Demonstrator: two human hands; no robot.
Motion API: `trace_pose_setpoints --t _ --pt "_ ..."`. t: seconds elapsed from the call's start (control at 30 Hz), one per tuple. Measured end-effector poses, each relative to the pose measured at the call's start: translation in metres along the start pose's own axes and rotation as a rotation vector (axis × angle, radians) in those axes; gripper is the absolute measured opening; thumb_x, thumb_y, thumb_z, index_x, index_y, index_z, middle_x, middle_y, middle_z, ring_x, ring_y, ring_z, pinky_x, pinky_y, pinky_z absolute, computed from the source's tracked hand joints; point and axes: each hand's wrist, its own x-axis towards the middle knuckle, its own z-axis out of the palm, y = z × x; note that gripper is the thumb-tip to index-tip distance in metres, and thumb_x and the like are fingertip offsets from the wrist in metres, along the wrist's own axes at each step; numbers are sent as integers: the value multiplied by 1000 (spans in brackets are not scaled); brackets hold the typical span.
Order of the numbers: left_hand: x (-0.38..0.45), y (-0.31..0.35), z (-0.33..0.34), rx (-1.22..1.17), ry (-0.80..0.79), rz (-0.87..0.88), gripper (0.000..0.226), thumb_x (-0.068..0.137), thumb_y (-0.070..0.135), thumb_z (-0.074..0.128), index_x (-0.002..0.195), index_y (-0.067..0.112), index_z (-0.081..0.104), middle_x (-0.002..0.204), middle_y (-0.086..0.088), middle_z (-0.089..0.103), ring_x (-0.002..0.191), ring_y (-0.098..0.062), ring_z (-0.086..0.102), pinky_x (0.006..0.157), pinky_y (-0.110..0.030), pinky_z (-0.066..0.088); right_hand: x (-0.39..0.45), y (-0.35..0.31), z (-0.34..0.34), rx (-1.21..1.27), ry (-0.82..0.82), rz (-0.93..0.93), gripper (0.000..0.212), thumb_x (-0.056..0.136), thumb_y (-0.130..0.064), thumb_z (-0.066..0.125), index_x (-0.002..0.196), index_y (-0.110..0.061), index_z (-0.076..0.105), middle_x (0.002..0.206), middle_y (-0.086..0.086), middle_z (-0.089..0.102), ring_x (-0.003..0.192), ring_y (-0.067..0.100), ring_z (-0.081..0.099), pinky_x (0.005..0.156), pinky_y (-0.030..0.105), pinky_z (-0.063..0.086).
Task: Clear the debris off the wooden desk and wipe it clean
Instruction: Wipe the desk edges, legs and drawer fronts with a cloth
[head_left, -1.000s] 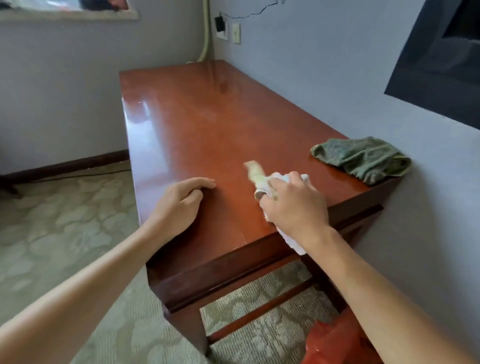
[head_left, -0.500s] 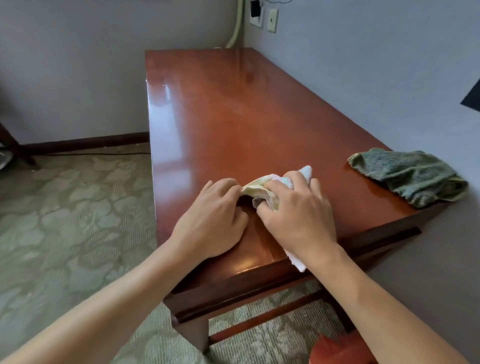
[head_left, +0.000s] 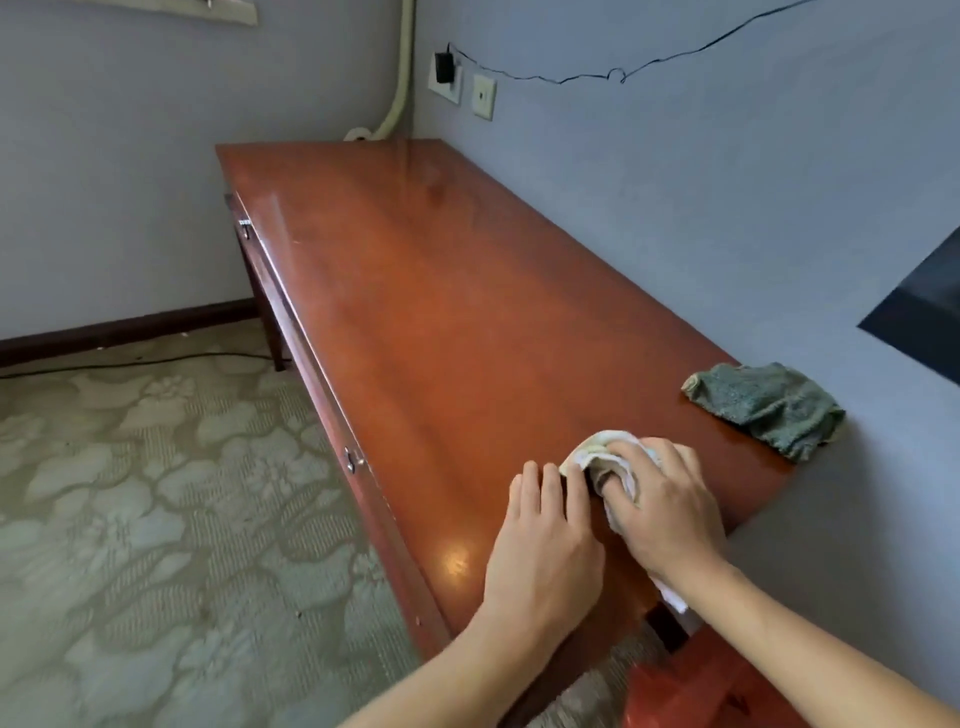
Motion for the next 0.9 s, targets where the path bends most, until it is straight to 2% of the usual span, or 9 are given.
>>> trace_pose_setpoints --t 0.13,0.23,0.37,0.5,0.63,0.7,0.77,0.83,0.9 --pt "-15 -11 -37 -209 -128 35 56 87 15 36 135 0 59 140 -16 60 139 -35 50 117 -46 41 -27 -42 -12 -131 -162 -20 42 91 -37 52 129 -25 66 126 5 58 117 35 55 91 46 55" --pt "-39 -27 -93 -333 -343 -67 34 91 19 35 113 13 61 126 -2 60 121 -24 54 93 -38 52 -35 -65 -35 -27 -407 -102 48 90 -36 53 137 -32 58 140 -5 55 136 26 49 96 44 57" --pt "-54 -57 -143 -210 -632 -156 5 93 11 41 89 15 42 98 1 50 93 -23 50 76 -38 44 -21 -68 -70 -56 -541 430 53 101 -40 54 151 -26 43 157 4 32 142 31 27 110 42 44" --pt "-48 -69 -165 -166 -740 -140 15 94 13 41 103 13 53 103 -1 57 98 -24 57 84 -41 49 -37 -98 -89 49 -770 84 60 103 -30 50 159 -34 29 162 -9 18 154 23 11 114 38 41" --pt "-26 -64 -182 -202 -735 -37 34 92 11 42 123 14 55 115 -4 61 110 -26 59 89 -41 51 -26 -96 -98 55 -653 547 50 103 -38 52 152 -30 40 160 -4 22 147 26 24 106 39 46" --pt "-13 -63 -191 -219 -731 -42 45 92 10 42 135 14 54 128 -4 62 118 -26 59 95 -38 51 -24 -107 -92 63 -705 466 45 103 -35 54 147 -28 46 158 -5 23 147 27 23 108 40 45" --pt "3 -64 -199 -231 -729 -57 55 93 9 43 147 15 50 141 -4 59 129 -23 56 104 -34 47 -11 -112 -91 168 -787 386 35 101 -32 55 136 -27 60 151 -6 43 147 25 30 107 38 45" --pt "18 -67 -201 -237 -711 -73 55 92 7 46 146 14 52 141 -4 61 130 -21 57 106 -33 46 10 -109 -99 310 -764 512 22 96 -31 59 112 -28 73 120 -8 61 128 24 52 91 36 50" --pt "38 -72 -203 -236 -709 -98 51 94 10 51 145 14 53 139 -4 63 127 -20 59 103 -31 46 29 -103 -106 453 -616 688 14 93 -29 62 97 -32 76 105 -11 57 112 23 59 82 35 48"
